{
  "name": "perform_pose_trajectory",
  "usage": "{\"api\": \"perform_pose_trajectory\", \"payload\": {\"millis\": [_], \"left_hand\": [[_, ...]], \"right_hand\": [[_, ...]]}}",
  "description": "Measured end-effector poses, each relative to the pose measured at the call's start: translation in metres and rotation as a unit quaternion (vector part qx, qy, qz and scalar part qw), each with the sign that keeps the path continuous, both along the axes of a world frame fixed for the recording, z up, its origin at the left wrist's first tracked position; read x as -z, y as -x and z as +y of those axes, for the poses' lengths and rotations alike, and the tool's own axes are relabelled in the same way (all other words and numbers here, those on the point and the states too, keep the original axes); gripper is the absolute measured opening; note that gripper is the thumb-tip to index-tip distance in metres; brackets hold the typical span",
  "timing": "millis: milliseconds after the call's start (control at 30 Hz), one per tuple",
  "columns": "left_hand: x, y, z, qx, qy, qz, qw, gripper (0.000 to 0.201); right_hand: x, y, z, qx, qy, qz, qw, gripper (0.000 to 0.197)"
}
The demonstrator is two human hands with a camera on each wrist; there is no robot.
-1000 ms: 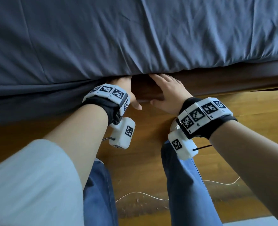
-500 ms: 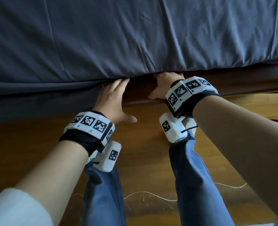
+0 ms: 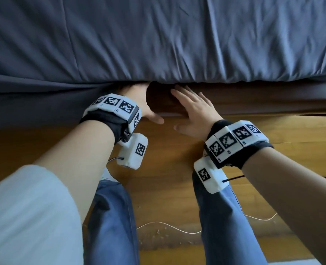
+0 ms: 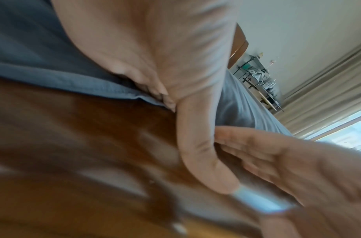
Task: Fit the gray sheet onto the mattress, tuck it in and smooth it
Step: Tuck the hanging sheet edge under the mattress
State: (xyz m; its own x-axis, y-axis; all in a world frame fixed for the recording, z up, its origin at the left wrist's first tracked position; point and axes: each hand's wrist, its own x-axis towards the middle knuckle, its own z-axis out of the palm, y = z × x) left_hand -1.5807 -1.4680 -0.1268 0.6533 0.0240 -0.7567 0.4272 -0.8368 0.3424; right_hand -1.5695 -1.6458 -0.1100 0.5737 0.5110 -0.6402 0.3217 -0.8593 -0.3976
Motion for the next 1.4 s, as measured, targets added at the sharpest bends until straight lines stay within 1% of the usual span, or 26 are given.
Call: {"api": "perform_pose_trajectory", "payload": {"millis": [100, 167, 233, 333, 433, 500, 567, 633, 733, 833, 933, 1000, 1133, 1200, 1300, 1400], "left_hand": [[-0.001, 0.010, 0.011, -0.011, 0.034, -0.027, 0.999, 0.112], [-0.004, 0.024, 0.024, -0.021, 0.062, -0.047, 0.997, 0.117], [-0.008, 0.042, 0.037, -0.038, 0.069, -0.061, 0.995, 0.122], [-0.013, 0.065, 0.053, -0.052, 0.049, -0.082, 0.994, 0.126], [-0.017, 0.072, 0.058, -0.038, 0.027, -0.107, 0.993, 0.126], [-0.020, 0.073, 0.055, -0.025, 0.012, -0.127, 0.991, 0.124], [-0.022, 0.074, 0.052, -0.020, 0.005, -0.137, 0.990, 0.123], [-0.021, 0.074, 0.050, -0.008, -0.007, -0.134, 0.991, 0.125], [-0.019, 0.073, 0.054, 0.015, -0.039, -0.122, 0.992, 0.128], [-0.014, 0.069, 0.059, 0.039, -0.064, -0.086, 0.993, 0.131], [-0.011, 0.065, 0.061, 0.034, -0.067, -0.084, 0.994, 0.132], [-0.010, 0.060, 0.064, 0.034, -0.067, -0.093, 0.993, 0.130], [-0.003, 0.050, 0.073, 0.076, -0.086, -0.093, 0.989, 0.131], [0.002, 0.048, 0.074, 0.086, -0.097, -0.093, 0.987, 0.130], [0.007, 0.047, 0.070, 0.084, -0.107, -0.097, 0.986, 0.126], [0.010, 0.042, 0.069, 0.082, -0.117, -0.080, 0.987, 0.122]], "right_hand": [[0.002, -0.005, 0.029, -0.023, -0.003, -0.030, 0.999, 0.092], [0.004, -0.008, 0.048, -0.008, 0.018, -0.039, 0.999, 0.089], [0.005, -0.007, 0.061, 0.026, 0.053, -0.046, 0.997, 0.086], [0.007, -0.008, 0.074, 0.063, 0.084, -0.053, 0.993, 0.078], [0.006, -0.018, 0.083, 0.108, 0.092, -0.013, 0.990, 0.068], [0.006, -0.020, 0.083, 0.111, 0.098, 0.005, 0.989, 0.072], [0.005, -0.017, 0.078, 0.092, 0.100, -0.003, 0.991, 0.079], [0.003, -0.014, 0.076, 0.079, 0.103, -0.014, 0.991, 0.081], [-0.001, -0.014, 0.080, 0.092, 0.099, -0.015, 0.991, 0.080], [-0.003, -0.009, 0.079, 0.084, 0.096, 0.000, 0.992, 0.084], [-0.003, -0.006, 0.078, 0.077, 0.099, 0.000, 0.992, 0.086], [-0.001, -0.005, 0.080, 0.080, 0.100, -0.009, 0.992, 0.084], [-0.003, -0.004, 0.085, 0.093, 0.096, -0.008, 0.991, 0.077], [-0.005, 0.000, 0.083, 0.110, 0.074, -0.002, 0.991, 0.077], [-0.006, 0.015, 0.079, 0.126, 0.015, -0.013, 0.992, 0.075], [0.000, 0.028, 0.085, 0.087, -0.016, -0.045, 0.995, 0.078]]}}
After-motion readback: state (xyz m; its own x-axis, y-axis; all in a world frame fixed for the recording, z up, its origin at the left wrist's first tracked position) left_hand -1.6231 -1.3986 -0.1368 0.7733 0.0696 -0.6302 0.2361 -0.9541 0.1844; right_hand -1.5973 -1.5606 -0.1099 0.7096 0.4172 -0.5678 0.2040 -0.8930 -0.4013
